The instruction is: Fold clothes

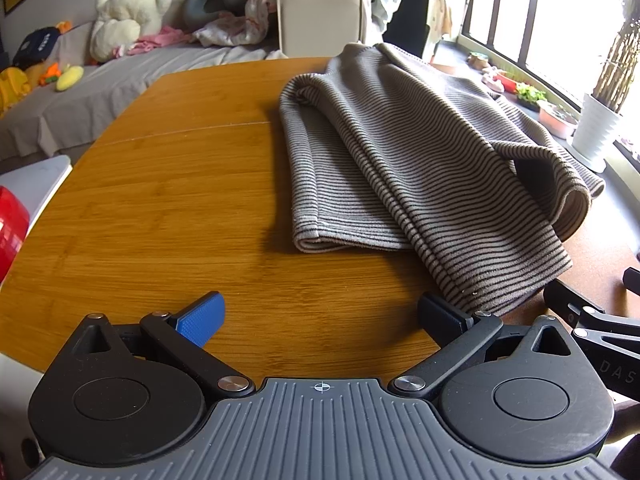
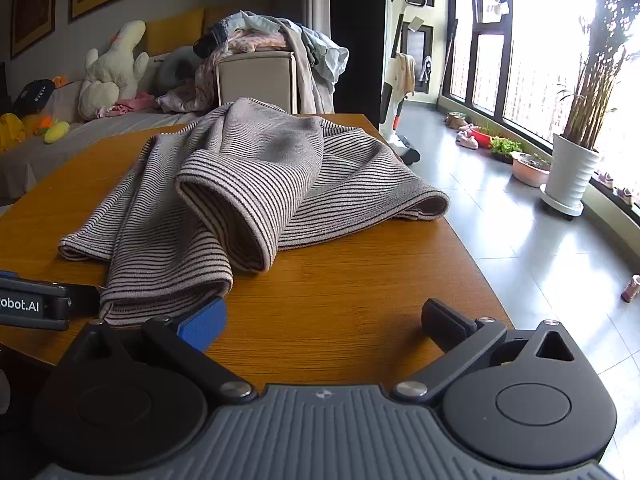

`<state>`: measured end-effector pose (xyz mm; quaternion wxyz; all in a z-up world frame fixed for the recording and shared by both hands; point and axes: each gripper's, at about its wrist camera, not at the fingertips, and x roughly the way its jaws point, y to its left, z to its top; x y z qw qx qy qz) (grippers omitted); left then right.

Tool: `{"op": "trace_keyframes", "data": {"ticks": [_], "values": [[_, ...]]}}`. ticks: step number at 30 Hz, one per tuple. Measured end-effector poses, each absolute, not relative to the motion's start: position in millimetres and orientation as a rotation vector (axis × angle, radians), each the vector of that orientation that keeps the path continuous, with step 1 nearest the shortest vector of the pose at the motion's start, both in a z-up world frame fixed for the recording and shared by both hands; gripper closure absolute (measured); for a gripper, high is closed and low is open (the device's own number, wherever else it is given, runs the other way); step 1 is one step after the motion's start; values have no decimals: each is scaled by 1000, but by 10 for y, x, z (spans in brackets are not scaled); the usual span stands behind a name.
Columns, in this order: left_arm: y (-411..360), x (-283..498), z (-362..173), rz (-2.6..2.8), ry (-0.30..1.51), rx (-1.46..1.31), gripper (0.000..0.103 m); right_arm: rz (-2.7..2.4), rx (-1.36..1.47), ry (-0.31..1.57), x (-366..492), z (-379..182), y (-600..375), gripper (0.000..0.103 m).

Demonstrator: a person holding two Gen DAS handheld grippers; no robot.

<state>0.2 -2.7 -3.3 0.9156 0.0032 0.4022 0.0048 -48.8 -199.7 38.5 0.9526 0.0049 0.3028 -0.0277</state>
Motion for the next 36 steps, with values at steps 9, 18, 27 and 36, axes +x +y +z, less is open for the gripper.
{"op": "trace_keyframes", "data": {"ticks": [9, 18, 27, 36], "values": [[-32, 0, -31, 11, 827, 6, 0, -60, 14, 614, -489, 377, -1992, 0], [-35, -2, -30, 11, 826, 7, 0, -56, 15, 607, -503, 365, -1998, 0], [-34, -3, -29, 11, 826, 7, 0, -48, 14, 599, -510, 357, -2008, 0], [-35, -2, -27, 11, 825, 7, 0, -49, 13, 594, -508, 359, -1992, 0]]}}
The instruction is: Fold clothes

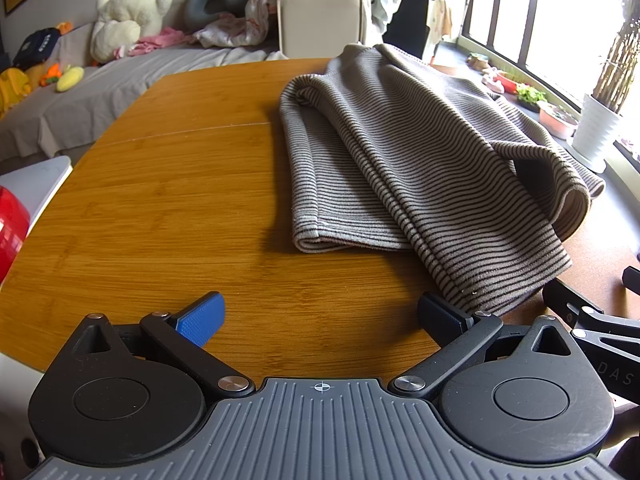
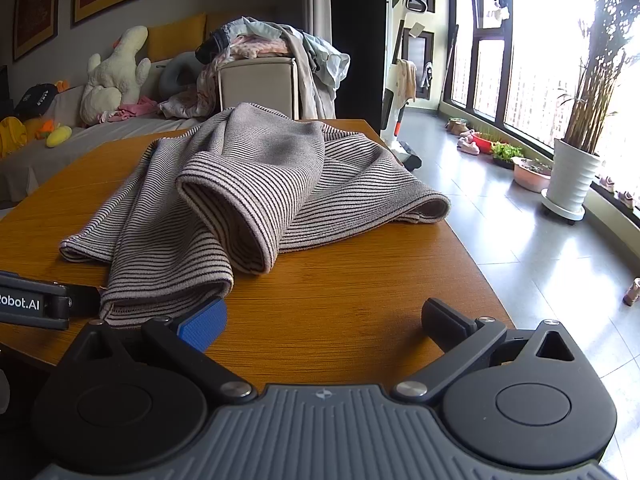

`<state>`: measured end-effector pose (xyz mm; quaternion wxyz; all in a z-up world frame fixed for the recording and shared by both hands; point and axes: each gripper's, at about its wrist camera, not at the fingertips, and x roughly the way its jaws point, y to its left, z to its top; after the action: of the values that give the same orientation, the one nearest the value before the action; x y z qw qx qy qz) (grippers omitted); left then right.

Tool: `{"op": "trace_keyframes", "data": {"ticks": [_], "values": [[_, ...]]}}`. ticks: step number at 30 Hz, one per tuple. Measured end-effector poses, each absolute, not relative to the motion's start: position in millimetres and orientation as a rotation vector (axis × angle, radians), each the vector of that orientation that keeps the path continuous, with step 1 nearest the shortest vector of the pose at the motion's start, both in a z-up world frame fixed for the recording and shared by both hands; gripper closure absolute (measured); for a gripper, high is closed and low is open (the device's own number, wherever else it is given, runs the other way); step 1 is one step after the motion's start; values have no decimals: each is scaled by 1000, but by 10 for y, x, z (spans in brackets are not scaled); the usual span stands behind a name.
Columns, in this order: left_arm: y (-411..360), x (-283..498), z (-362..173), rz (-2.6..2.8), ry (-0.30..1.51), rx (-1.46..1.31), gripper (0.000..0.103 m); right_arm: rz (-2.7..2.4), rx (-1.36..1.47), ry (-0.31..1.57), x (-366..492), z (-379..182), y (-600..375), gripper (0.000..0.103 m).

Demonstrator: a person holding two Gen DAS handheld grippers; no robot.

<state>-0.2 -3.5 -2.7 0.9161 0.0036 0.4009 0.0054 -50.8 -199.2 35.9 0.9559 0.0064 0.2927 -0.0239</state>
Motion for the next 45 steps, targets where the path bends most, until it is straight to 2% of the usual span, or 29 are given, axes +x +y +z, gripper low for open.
{"op": "trace_keyframes", "data": {"ticks": [37, 45], "values": [[-34, 1, -24, 9, 825, 9, 0, -50, 16, 577, -512, 364, -1948, 0], [89, 127, 66, -99, 831, -37, 0, 196, 0, 555, -698, 481, -2007, 0]]}}
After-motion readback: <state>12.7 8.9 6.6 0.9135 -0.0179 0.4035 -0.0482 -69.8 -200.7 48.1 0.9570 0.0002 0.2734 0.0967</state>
